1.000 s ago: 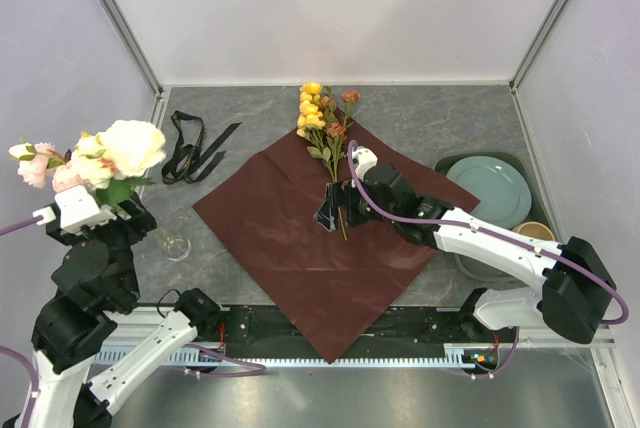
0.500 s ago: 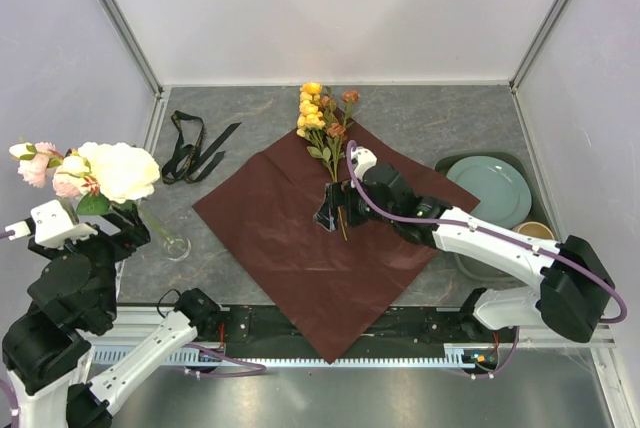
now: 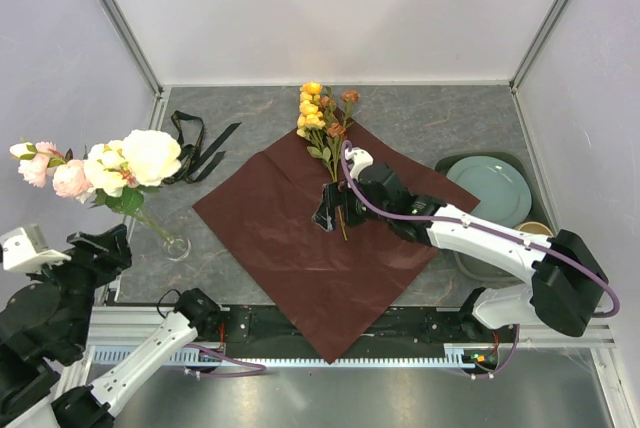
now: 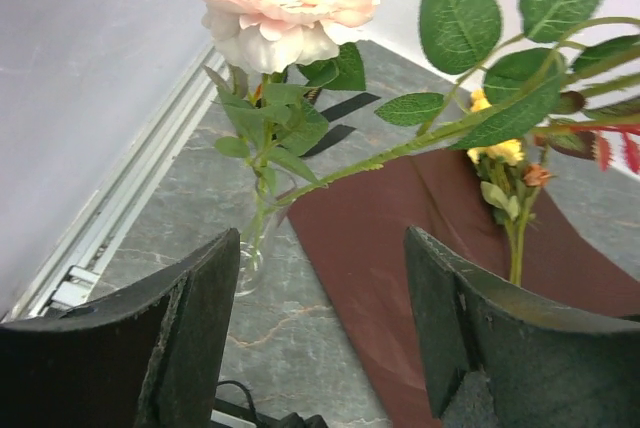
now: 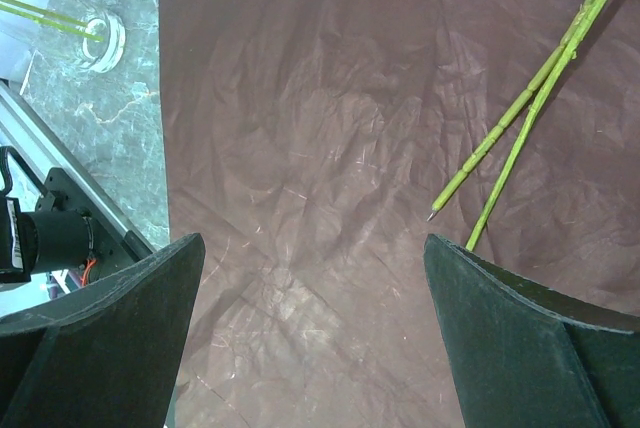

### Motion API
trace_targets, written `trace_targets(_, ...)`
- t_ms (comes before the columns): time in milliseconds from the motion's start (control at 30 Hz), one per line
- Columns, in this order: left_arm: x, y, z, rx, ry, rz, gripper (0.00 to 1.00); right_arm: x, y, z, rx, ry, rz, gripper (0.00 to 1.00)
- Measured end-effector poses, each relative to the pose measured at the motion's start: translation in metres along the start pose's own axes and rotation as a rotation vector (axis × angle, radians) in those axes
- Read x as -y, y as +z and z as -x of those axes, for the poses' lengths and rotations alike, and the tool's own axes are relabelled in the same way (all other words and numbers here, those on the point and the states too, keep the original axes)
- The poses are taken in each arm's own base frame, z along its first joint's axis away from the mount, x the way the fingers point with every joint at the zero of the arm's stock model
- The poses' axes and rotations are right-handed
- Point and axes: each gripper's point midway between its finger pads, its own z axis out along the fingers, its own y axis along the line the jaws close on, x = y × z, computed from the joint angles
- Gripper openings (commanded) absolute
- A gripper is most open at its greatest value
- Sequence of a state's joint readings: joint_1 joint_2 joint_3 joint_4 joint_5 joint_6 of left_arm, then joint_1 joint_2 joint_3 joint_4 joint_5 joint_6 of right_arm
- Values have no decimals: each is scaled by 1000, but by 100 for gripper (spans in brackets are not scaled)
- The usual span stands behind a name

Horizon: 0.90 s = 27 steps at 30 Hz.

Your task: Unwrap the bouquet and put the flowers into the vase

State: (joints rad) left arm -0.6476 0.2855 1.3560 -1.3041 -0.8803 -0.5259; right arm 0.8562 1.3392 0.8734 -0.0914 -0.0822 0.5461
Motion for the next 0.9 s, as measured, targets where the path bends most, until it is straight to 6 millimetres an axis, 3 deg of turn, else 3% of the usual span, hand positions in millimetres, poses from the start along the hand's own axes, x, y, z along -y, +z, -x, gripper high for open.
trace_targets(133, 7, -9, 7, -3, -42, -71, 61, 1, 4, 0, -7, 2, -6, 98)
trace_targets(267, 25, -23, 24, 11, -110, -206, 61, 5, 4, 3, 1, 9, -21, 98)
trace_targets(467, 68, -55, 65, 53, -167, -498, 61, 38, 8, 14, 19, 81, -98, 92)
trace_targets(633, 124, -77, 91, 38, -111, -747, 61, 86, 14, 15, -1, 174, -198, 78)
trace_targets(667, 139, -81, 92, 23, -93, -808, 60, 96, 15, 14, -7, 191, -220, 71)
trace_targets(733, 171, -88, 86, -27, -53, -936, 57, 112, 19, 12, -24, 209, -261, 59)
trace_targets(767, 183, -90, 82, -52, -38, -985, 56, 118, 23, 10, -34, 213, -278, 49)
trace_targets(900, 244, -95, 56, -202, 29, -1211, 52, 132, 44, 15, -47, 199, -318, 36)
